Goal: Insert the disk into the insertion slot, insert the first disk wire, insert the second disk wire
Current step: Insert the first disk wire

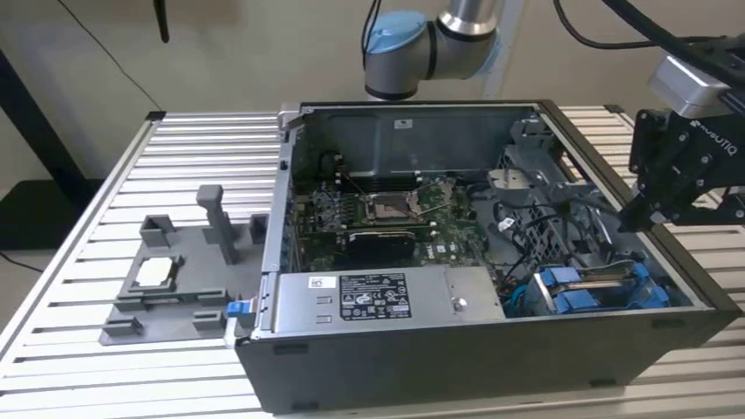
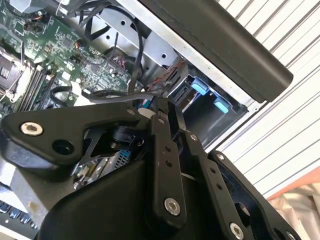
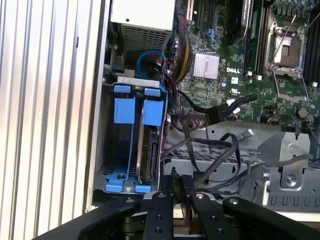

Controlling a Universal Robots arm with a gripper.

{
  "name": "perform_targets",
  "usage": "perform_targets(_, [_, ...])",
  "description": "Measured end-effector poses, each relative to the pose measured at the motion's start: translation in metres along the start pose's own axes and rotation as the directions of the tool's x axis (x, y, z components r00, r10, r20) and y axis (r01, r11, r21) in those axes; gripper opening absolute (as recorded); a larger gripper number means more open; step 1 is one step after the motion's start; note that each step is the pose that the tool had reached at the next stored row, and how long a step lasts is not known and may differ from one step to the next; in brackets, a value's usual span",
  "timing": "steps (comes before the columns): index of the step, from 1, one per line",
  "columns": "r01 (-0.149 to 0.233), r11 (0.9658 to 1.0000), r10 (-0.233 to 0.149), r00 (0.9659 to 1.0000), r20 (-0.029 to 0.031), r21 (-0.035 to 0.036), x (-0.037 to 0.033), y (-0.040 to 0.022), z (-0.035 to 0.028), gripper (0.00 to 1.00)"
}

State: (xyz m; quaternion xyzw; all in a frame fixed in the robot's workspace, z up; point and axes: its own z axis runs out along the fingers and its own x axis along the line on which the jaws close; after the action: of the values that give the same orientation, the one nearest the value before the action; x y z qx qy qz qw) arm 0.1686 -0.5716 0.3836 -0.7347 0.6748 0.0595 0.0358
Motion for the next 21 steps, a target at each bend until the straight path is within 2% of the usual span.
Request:
perform_targets(4, [-0.004,1.0000,0.004,1.0000,-0.0009,0.0005,0.0005,-0.0001,0.0029,0.19])
perform_targets(21, [-0.004,1.0000,0.004,1.0000,-0.0034,0.0003,0.0014,-0.0002,0.0068,0.19])
